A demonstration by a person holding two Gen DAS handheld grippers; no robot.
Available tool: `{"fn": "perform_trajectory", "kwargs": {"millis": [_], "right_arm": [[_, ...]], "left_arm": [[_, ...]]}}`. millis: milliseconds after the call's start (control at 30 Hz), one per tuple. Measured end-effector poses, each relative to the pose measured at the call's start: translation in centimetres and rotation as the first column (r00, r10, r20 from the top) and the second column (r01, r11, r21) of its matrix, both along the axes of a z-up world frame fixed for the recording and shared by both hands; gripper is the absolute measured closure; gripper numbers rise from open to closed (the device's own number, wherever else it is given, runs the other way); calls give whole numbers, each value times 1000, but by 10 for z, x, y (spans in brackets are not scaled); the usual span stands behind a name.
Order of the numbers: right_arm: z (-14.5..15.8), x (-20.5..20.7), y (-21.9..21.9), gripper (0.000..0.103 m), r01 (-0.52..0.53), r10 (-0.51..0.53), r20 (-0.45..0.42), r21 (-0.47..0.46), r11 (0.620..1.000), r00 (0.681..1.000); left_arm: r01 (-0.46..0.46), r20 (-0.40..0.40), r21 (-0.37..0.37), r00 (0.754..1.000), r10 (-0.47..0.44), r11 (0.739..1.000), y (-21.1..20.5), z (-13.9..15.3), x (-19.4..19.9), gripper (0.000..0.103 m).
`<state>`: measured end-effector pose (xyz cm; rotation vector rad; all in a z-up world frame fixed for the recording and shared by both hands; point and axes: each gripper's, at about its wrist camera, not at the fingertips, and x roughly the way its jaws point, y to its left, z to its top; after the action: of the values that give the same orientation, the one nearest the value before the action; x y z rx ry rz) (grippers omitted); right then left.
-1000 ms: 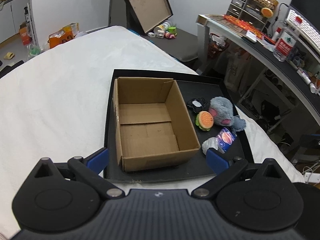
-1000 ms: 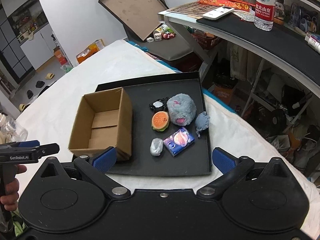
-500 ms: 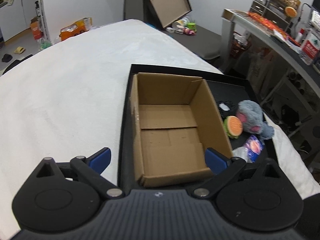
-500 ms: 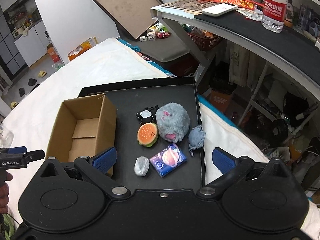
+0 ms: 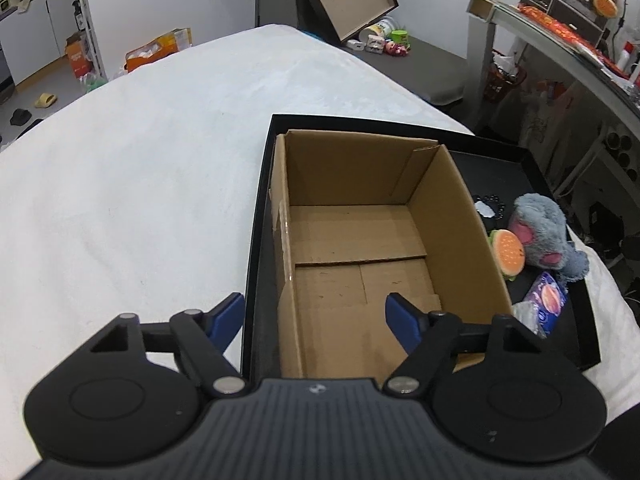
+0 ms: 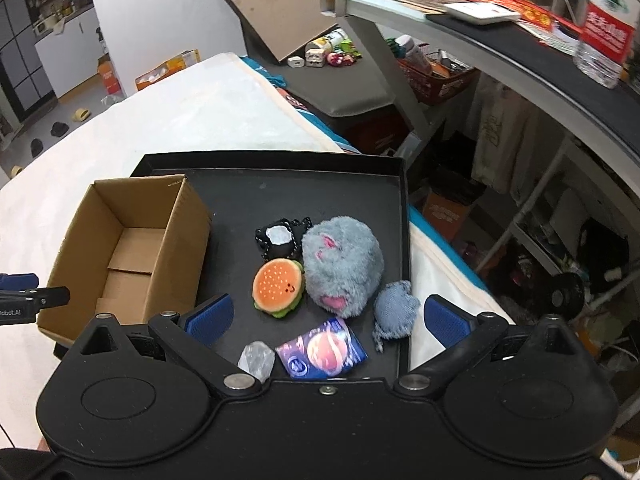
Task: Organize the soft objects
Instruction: 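Move the right gripper to the grey plush mouse and close on it, then lift the grey plush mouse with the right gripper over the cardboard box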
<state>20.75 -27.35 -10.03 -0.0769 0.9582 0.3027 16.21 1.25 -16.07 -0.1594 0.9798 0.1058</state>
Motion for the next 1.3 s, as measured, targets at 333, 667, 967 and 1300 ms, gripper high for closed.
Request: {"fn": "perform_trajectory", "kwargs": {"millis": [333, 667, 967, 1300], "right_arm": [[-27, 32, 10, 8, -5, 5, -19, 6, 1000, 1000], [-53, 54, 25, 13, -5, 3, -34, -53, 999, 999], [-87, 68, 41, 59, 1, -19, -96, -178, 984, 995], [-52, 32, 38, 66, 29, -36, -54, -124, 992, 998]], "left_arm": [[-25, -41, 43, 999, 27, 999, 2, -18, 20, 62], [-56, -64, -1, 996, 56, 998, 13, -27, 30, 89], [-63, -52, -45, 997, 60, 997, 26, -29, 33, 91], [-1, -33, -16, 999, 1, 1000, 23, -32, 26, 91]]}}
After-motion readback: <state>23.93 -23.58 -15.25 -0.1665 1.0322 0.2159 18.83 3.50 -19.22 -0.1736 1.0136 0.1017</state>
